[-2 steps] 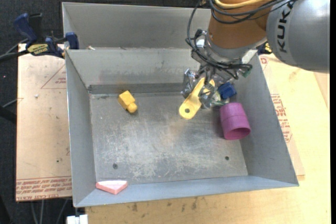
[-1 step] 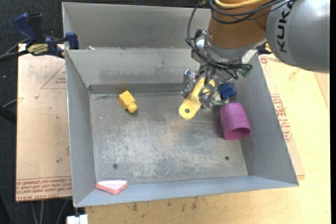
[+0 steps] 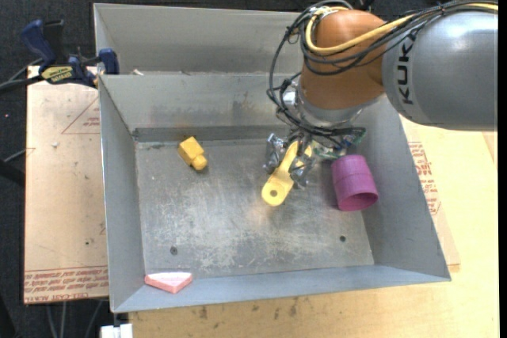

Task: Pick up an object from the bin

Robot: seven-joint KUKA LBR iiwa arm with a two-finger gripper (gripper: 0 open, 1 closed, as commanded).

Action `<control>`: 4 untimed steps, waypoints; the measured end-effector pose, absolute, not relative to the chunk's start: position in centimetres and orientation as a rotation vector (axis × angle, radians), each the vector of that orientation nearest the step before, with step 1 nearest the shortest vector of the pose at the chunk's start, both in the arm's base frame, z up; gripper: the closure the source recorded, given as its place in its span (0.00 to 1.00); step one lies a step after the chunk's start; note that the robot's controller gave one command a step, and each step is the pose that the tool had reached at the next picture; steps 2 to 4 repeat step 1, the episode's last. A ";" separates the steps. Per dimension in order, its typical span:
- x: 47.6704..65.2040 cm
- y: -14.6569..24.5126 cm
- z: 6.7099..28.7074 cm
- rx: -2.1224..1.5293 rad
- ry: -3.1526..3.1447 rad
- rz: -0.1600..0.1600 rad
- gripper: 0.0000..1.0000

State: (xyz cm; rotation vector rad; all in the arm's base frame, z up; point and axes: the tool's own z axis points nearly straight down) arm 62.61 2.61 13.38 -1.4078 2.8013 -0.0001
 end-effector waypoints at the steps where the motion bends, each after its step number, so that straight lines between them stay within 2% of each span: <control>1: 63.4 -0.6 9.4 -1.475 2.770 0.006 1.00; 4: 63.4 -0.6 9.4 -1.475 2.770 0.006 1.00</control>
Offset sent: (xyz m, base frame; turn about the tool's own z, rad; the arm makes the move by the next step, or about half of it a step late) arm 0.0085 0.0009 -0.0638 -0.0950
